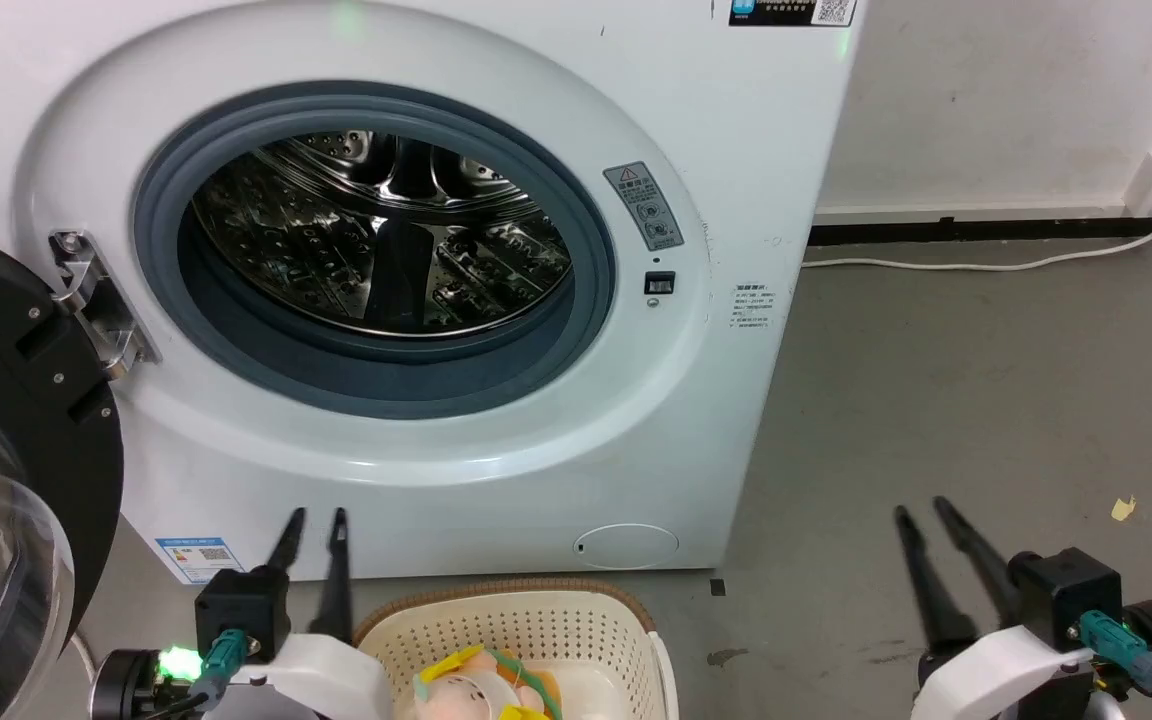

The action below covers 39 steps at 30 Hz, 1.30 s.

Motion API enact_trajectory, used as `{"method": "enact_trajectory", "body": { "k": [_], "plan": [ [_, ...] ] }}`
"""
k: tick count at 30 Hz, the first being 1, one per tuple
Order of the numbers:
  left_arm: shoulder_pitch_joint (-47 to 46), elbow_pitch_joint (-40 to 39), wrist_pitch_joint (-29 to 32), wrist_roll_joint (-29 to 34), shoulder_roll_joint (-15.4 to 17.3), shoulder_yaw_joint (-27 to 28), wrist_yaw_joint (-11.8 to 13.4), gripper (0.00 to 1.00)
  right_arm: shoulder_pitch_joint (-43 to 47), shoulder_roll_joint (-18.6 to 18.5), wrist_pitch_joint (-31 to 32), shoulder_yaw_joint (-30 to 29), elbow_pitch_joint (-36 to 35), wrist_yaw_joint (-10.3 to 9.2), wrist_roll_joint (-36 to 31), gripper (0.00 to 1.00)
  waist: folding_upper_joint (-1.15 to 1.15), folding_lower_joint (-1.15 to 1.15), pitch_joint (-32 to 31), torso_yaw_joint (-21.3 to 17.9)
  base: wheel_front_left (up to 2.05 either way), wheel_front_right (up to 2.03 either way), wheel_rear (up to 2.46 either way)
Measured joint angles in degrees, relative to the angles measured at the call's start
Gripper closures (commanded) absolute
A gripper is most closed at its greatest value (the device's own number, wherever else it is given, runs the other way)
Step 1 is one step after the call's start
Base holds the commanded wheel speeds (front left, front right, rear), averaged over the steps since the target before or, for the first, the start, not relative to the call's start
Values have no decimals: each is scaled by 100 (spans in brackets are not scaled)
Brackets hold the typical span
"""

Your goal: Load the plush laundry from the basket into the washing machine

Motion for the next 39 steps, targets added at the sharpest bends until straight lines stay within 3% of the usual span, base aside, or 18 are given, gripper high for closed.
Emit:
{"method": "enact_trajectory", "body": {
  "k": [17, 39],
  "plan": [
    [1, 76, -114, -103, 0, -86, 27, 0, -1, 0, -115, -9, -21, 0, 71, 0, 0, 0, 158, -52, 0, 0, 0],
    [-623, 1125, -375, -224, 177, -137, -101, 0, -265, 0, -386, 12, -237, 0, 263, 0, 0, 1, 1085, -377, 0, 0, 0]
  ]
}}
